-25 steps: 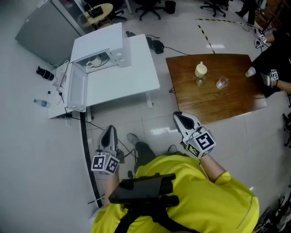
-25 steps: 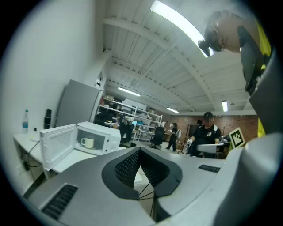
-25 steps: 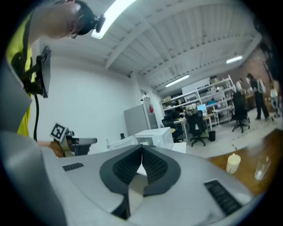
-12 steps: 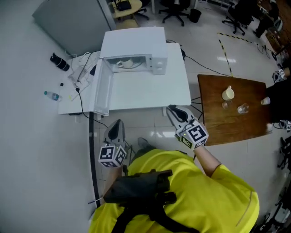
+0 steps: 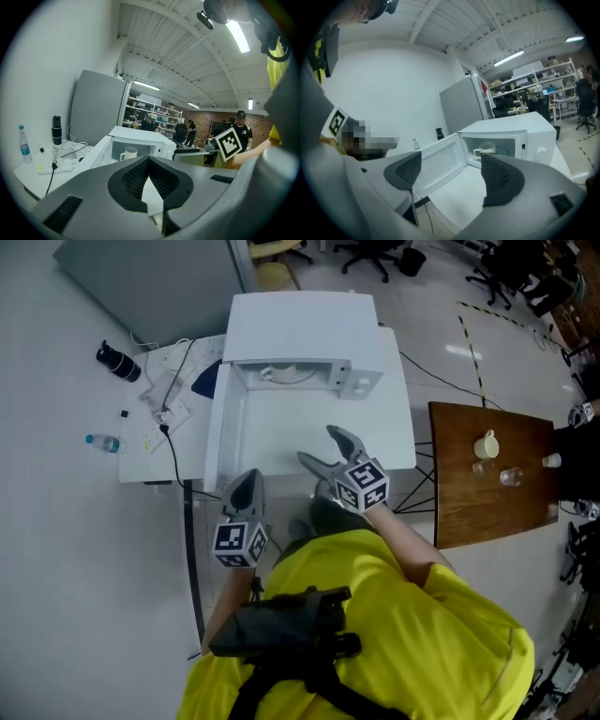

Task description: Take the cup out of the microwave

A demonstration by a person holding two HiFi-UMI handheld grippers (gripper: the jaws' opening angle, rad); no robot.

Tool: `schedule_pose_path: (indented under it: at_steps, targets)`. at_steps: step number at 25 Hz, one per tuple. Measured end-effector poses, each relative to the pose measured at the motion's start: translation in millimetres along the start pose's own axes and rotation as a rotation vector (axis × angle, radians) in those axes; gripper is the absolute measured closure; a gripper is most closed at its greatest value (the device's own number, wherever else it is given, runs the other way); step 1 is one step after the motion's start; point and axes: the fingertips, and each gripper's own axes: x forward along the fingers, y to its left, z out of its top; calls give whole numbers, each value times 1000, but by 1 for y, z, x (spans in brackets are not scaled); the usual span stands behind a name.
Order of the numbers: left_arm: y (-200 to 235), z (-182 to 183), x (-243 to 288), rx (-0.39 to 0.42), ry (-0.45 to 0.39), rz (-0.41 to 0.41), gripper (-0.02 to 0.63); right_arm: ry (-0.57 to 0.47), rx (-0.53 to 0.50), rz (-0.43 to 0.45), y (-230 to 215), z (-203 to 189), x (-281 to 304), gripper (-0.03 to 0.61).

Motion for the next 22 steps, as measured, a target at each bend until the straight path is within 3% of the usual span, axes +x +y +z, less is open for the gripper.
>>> schedule_pose_path:
  at_steps: [5, 9, 15, 22]
  targets:
    - [17, 0, 52, -5, 28, -9, 609, 79, 46, -28, -58, -21, 73, 25]
    - [35, 0, 76, -3, 40, 39, 609, 130, -15, -58, -101, -43, 131, 25]
    - [51, -9, 123, 10, 45, 75, 609, 108, -111, -236, -176, -46, 215, 26]
    - [48, -3, 135, 33, 27, 69, 609, 154, -132, -265, -210, -68, 284, 54]
